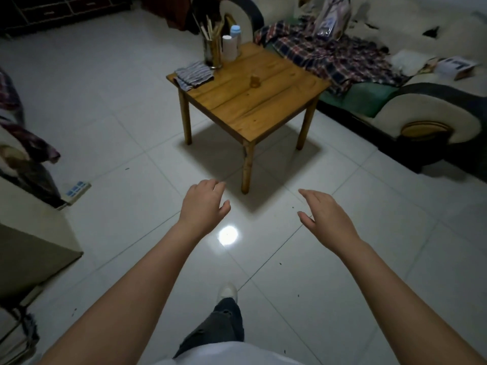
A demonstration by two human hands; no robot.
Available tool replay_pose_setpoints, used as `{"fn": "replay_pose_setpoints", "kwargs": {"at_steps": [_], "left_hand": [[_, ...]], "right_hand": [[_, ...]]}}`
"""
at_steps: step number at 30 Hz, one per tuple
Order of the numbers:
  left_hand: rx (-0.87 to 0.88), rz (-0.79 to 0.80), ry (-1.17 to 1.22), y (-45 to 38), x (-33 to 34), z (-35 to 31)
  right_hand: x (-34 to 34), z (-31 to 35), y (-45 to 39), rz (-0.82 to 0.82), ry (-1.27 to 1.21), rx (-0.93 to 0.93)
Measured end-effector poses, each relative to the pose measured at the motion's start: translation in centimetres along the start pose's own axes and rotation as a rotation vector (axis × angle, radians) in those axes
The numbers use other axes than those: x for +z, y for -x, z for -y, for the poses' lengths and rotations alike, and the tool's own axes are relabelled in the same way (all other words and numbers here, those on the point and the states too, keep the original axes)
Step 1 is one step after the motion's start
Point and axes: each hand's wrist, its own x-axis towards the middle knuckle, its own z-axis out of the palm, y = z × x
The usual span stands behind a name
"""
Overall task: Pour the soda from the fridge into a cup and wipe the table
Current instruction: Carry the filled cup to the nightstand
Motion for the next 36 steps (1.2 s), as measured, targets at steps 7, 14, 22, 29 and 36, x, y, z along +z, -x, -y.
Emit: {"fn": "replay_pose_setpoints", "kwargs": {"at_steps": [7,14,22,29,36], "left_hand": [[0.101,0.022,0.01,-9.3,-0.5,1.8],[0.175,0.025,-0.008,-18.0,-0.3,0.8],[0.181,0.039,-0.048,-29.3,1.8,-3.1],[0.057,0.046,-0.024,-40.8,3.2,-8.2],[-0.037,0.045,-0.013,-49.1,4.0,-11.3]], "right_hand": [[-1.4,-1.5,-5.4,-0.065,-0.057,0.16],[-2.9,-5.1,-10.8,-0.09,-0.065,0.241],[-4.5,-12.9,-19.2,-0.089,-0.102,0.27],[-7.9,-22.6,-28.8,-0.07,-0.096,0.192],[-9.6,-29.0,-37.0,-0.034,-0.11,0.113]]}}
